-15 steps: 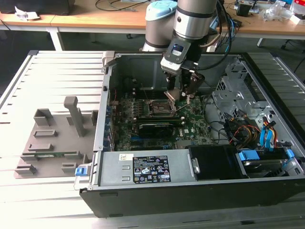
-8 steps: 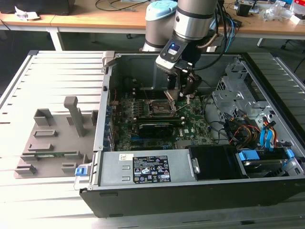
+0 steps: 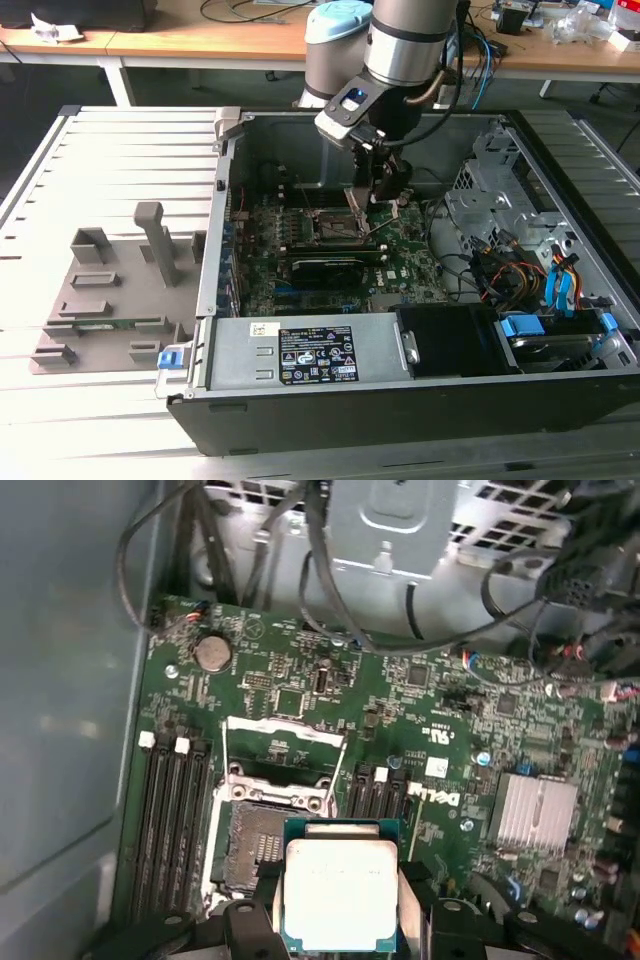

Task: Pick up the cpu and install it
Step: 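Place the cpu into insertion slot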

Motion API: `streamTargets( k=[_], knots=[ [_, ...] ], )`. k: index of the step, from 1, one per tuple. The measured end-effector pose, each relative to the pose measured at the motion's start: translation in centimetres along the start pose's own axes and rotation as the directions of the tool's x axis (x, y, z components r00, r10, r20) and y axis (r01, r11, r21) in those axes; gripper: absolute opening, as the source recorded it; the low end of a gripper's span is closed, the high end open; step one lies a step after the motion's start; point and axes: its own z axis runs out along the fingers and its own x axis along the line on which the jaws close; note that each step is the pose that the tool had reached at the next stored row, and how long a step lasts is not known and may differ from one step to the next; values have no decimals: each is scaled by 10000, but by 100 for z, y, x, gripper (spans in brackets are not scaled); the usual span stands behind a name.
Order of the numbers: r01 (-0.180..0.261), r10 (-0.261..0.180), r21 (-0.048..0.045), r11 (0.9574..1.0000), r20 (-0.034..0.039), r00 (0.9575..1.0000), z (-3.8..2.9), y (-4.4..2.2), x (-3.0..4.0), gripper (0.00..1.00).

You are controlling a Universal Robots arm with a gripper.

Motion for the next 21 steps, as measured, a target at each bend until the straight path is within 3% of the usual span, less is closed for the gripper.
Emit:
streamTargets(
  k=[3, 4, 5, 7, 9, 13, 21],
  knots=[
    [-536, 536, 18, 9986, -34, 9986, 6, 0, 0, 55],
    [-646, 646, 19, 9979, -67, 9979, 8, -1, 1, 55],
    [-722, 722, 17, 9974, -152, 9973, 12, -4, 2, 55],
    [-816, 816, 21, 9967, -159, 9965, 29, -14, 5, 55],
    [-846, 846, 26, 9964, -90, 9964, 89, -34, 47, 55],
    [-860, 860, 27, 9963, -86, 9963, 257, -129, 151, 55],
    [-884, 884, 27, 9961, -90, 9960, 511, -141, 260, 55]
  ],
)
